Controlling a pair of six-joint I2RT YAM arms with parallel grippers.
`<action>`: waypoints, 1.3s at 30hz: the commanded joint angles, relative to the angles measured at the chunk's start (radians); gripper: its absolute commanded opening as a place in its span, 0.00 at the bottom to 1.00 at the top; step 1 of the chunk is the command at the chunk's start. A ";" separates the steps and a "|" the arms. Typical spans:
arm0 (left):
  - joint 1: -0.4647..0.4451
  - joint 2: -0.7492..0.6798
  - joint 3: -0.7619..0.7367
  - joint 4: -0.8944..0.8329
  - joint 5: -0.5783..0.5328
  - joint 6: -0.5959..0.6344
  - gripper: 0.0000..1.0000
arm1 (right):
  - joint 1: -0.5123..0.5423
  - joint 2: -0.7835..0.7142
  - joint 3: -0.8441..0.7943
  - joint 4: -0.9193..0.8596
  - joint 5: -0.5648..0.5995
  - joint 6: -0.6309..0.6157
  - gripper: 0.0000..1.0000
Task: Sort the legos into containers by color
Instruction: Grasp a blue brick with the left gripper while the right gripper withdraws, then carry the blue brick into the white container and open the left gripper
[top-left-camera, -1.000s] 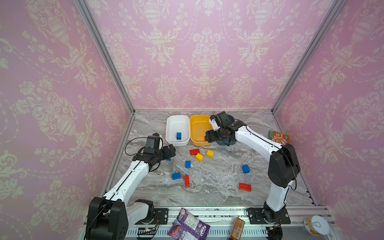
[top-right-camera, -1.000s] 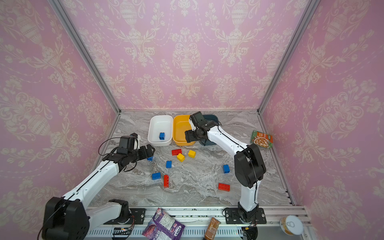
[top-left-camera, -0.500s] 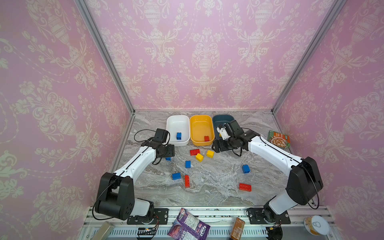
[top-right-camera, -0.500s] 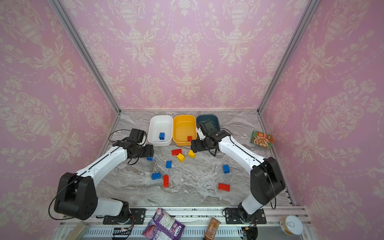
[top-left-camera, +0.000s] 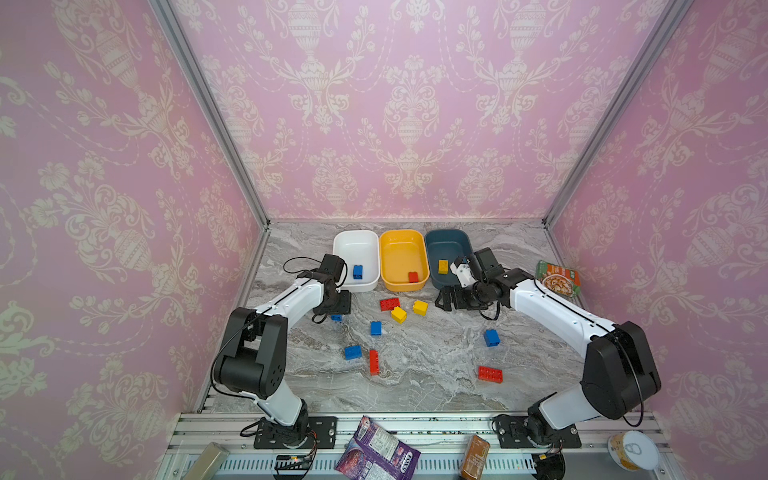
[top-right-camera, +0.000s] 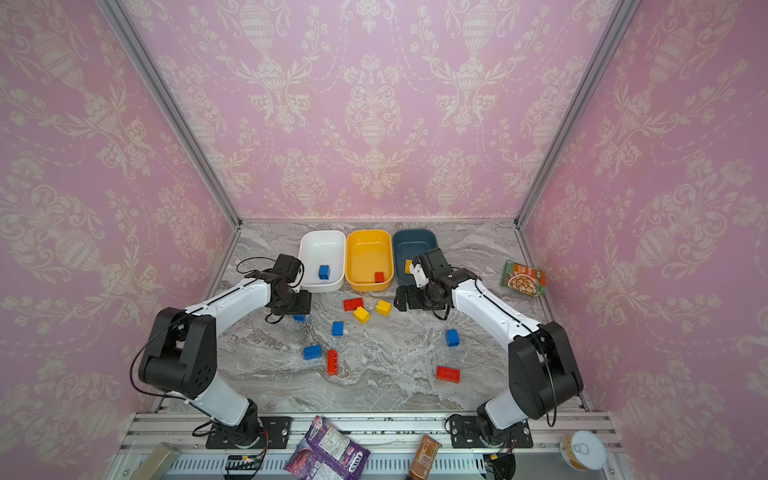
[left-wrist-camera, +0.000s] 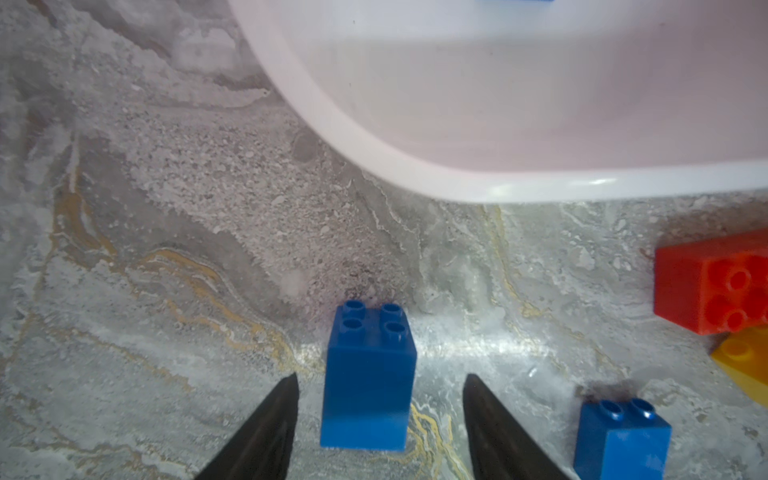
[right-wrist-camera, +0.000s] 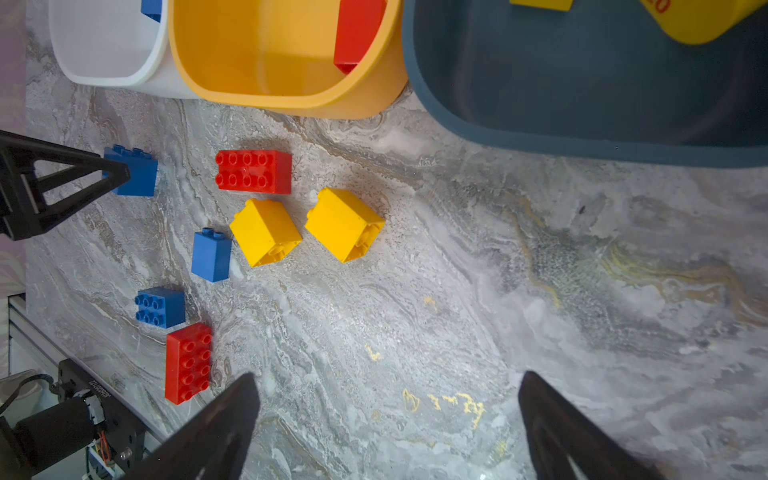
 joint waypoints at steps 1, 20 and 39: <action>-0.007 0.033 0.033 -0.004 -0.016 0.029 0.62 | -0.006 -0.036 -0.013 0.015 -0.026 0.022 0.99; -0.008 0.055 0.018 0.019 -0.025 0.006 0.33 | -0.023 -0.046 -0.029 0.024 -0.031 0.024 1.00; -0.077 -0.229 0.036 0.070 -0.013 -0.045 0.26 | -0.028 -0.060 -0.052 0.045 -0.045 0.043 1.00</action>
